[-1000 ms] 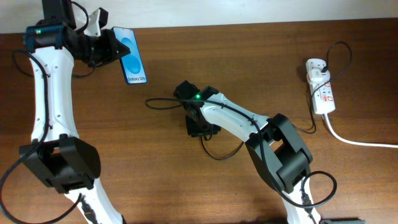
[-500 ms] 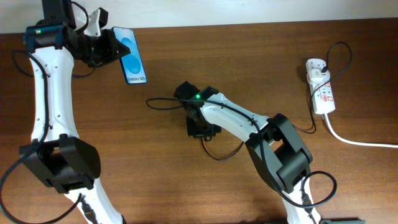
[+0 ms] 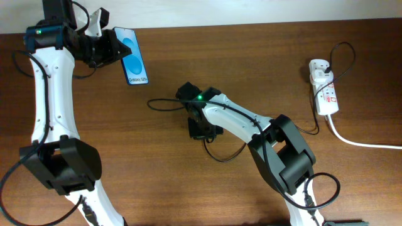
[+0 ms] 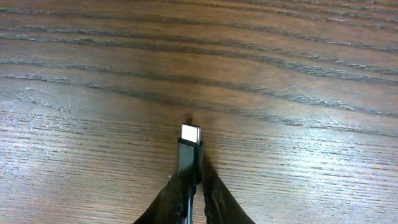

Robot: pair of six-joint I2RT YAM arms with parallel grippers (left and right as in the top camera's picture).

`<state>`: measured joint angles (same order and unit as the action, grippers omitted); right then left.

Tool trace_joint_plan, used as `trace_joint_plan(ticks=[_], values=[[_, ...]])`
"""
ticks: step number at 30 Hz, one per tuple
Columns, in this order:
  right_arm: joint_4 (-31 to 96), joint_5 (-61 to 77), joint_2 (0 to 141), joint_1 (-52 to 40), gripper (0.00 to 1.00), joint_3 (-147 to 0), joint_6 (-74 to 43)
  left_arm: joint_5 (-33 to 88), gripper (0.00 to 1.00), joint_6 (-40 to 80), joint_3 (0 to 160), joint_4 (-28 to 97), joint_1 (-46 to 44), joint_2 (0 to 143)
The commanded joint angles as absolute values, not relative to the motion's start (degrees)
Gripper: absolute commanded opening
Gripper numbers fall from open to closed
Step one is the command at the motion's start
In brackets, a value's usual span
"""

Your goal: Plug charger to phone and switch on socket

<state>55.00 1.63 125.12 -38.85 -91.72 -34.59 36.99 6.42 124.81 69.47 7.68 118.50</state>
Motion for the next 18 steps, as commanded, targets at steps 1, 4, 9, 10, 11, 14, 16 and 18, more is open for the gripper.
trace_joint_plan(ticks=[1, 4, 9, 10, 11, 14, 16, 18], values=[[54.4, 2.6, 127.1, -39.4, 0.16, -92.3, -35.0, 37.7, 0.00, 5.7, 125.7, 69.4, 8.1, 117.6], [54.3, 2.5, 127.1, -39.4, 0.13, -92.3, -35.0, 37.7, 0.00, 5.7, 125.7, 69.3, 8.1, 117.6], [54.4, 2.6, 127.1, -39.4, 0.12, -92.3, -35.0, 37.7, 0.00, 5.7, 125.7, 69.4, 8.1, 117.6], [54.4, 2.6, 127.1, -39.4, 0.12, -92.3, -35.0, 37.7, 0.00, 5.7, 125.7, 69.4, 8.1, 117.6], [54.4, 2.6, 127.1, -39.4, 0.12, -92.3, -35.0, 37.7, 0.00, 5.7, 125.7, 69.4, 8.1, 117.6], [54.4, 2.5, 127.1, -39.4, 0.12, -92.3, -35.0, 37.7, 0.00, 5.7, 125.7, 69.4, 8.1, 117.6], [54.3, 2.5, 127.1, -39.4, 0.11, -92.3, -35.0, 37.7, 0.00, 5.7, 125.7, 69.4, 8.1, 117.6], [54.3, 2.5, 127.1, -39.4, 0.09, -92.3, -35.0, 37.7, 0.00, 5.7, 125.7, 69.4, 8.1, 117.6]])
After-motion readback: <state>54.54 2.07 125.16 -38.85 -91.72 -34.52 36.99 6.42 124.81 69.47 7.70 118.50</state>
